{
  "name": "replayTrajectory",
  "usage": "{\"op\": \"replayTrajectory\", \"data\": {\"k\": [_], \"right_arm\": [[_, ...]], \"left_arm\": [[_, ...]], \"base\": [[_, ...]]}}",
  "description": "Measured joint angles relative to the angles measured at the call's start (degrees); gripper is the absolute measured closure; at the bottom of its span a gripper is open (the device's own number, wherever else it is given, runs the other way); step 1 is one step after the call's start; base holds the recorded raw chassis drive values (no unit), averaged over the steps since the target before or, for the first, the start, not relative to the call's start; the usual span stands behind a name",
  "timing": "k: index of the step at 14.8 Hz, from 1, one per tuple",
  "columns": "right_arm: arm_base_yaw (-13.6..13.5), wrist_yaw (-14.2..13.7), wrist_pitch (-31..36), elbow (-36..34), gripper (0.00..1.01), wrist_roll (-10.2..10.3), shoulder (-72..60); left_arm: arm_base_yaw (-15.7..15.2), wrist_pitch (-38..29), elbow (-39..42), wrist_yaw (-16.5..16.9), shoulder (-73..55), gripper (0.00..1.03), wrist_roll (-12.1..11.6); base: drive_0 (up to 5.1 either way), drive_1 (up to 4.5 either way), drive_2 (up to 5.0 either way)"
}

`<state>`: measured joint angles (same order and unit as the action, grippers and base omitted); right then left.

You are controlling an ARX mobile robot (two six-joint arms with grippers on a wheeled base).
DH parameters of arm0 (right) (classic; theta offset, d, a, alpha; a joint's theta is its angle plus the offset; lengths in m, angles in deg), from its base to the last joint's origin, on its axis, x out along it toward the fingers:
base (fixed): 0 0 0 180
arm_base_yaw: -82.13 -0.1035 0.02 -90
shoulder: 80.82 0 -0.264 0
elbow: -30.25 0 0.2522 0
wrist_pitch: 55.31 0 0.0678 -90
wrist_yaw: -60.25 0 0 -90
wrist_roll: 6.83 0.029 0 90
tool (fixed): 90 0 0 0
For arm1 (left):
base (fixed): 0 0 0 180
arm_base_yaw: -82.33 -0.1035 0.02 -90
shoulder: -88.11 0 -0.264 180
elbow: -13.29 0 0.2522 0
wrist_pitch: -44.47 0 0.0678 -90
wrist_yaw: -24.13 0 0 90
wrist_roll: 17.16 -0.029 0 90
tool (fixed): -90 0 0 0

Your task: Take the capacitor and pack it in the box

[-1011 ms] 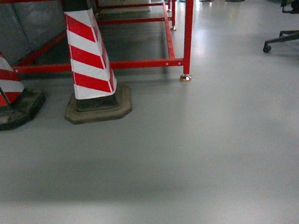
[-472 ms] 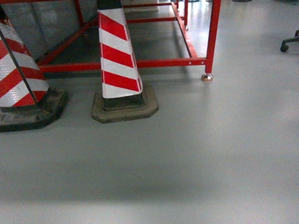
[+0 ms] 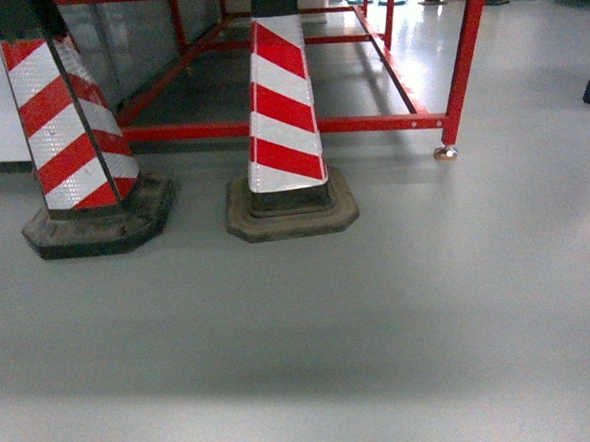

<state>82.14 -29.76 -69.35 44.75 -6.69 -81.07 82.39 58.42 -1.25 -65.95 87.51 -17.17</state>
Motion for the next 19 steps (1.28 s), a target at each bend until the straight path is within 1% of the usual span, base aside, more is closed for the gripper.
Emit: {"op": "replayTrajectory", "data": {"k": [8, 19], "right_arm": [[0.0, 0.15, -0.04, 0.0, 0.03, 0.0, 0.02], [0.0, 0.04, -0.11, -0.02, 0.03, 0.0, 0.0]], "left_arm": [[0.0, 0.22, 0.0, -0.04, 0.0, 0.59, 0.0], [0.0, 0.24, 0.0, 0.04, 0.0, 0.59, 0.0]], "base": [[0.0, 0.0, 0.0], [0.0, 3.98, -4.0]]}}
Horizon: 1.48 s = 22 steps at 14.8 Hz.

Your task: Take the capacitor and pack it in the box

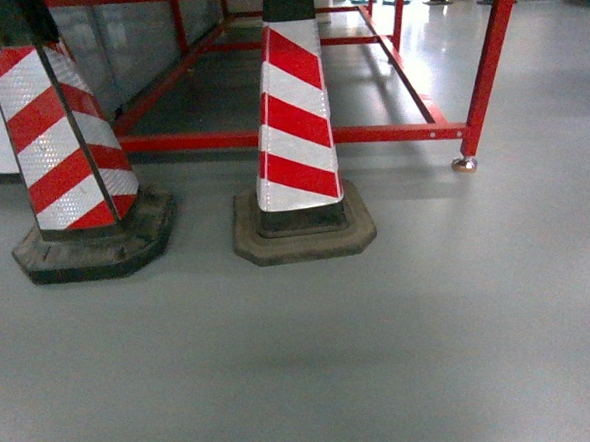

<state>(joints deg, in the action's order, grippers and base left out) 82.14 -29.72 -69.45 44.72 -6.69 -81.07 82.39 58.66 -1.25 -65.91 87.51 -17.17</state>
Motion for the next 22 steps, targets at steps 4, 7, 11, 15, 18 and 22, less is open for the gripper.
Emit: {"op": "replayTrajectory", "data": {"k": [4, 7, 11, 15, 18, 22], "right_arm": [[0.0, -0.02, 0.04, 0.02, 0.03, 0.0, 0.02], [0.0, -0.04, -0.04, 0.02, 0.03, 0.0, 0.0], [0.0, -0.02, 0.07, 0.02, 0.03, 0.0, 0.0], [0.0, -0.02, 0.22, 0.02, 0.03, 0.0, 0.02], [0.0, -0.02, 0.07, 0.02, 0.03, 0.0, 0.02], [0.0, -0.04, 0.02, 0.02, 0.03, 0.0, 0.0]], "left_arm": [[0.0, -0.02, 0.0, 0.04, 0.0, 0.59, 0.0], [0.0, 0.07, 0.0, 0.02, 0.0, 0.59, 0.0], [0.0, 0.0, 0.0, 0.0, 0.0, 0.59, 0.0], [0.0, -0.07, 0.0, 0.02, 0.0, 0.59, 0.0], [0.0, -0.07, 0.0, 0.02, 0.0, 0.59, 0.0], [0.0, -0.13, 0.0, 0.02, 0.0, 0.59, 0.0]], "base": [[-0.1, 3.85, -4.0], [0.0, 3.92, -4.0], [0.0, 3.91, -4.0], [0.0, 3.91, -4.0], [0.0, 3.9, -4.0], [0.0, 3.9, -4.0]]}}
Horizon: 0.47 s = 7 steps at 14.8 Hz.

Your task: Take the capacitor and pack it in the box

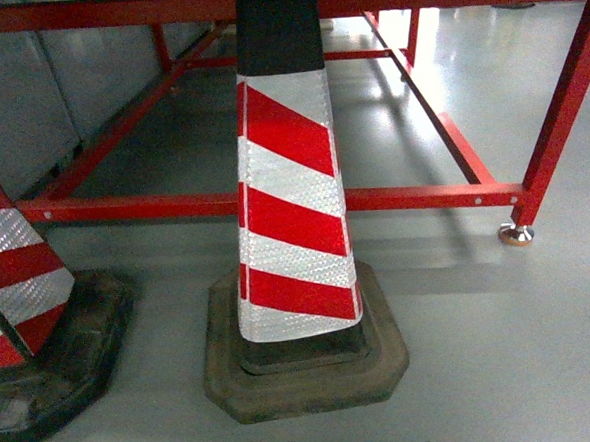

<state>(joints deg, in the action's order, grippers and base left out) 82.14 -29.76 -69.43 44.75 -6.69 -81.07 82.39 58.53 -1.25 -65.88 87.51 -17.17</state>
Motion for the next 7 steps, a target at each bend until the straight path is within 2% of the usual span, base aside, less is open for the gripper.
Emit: {"op": "replayTrajectory", "data": {"k": [7], "right_arm": [[0.0, 0.0, 0.04, 0.0, 0.03, 0.0, 0.02]], "left_arm": [[0.0, 0.11, 0.0, -0.02, 0.0, 0.59, 0.0]], "base": [[0.0, 3.9, -4.0]]}}
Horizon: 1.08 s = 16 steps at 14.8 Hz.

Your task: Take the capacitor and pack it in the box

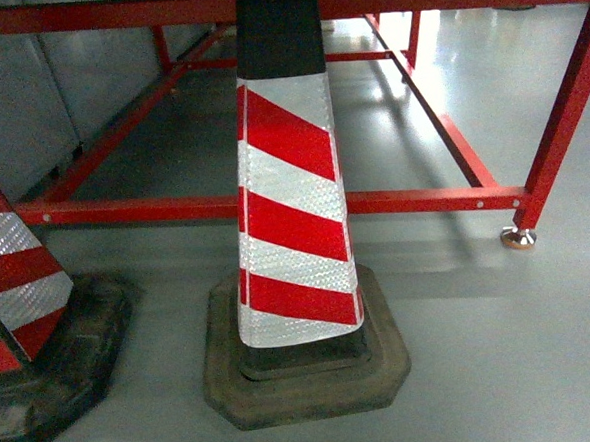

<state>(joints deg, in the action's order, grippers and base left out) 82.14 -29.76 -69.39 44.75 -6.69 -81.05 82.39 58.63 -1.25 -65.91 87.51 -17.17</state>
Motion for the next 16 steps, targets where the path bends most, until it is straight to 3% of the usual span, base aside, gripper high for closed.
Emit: {"op": "replayTrajectory", "data": {"k": [16], "right_arm": [[0.0, 0.0, -0.04, 0.0, 0.03, 0.0, 0.0]], "left_arm": [[0.0, 0.0, 0.0, 0.02, 0.0, 0.59, -0.02]], "base": [[0.0, 3.9, -4.0]]}}
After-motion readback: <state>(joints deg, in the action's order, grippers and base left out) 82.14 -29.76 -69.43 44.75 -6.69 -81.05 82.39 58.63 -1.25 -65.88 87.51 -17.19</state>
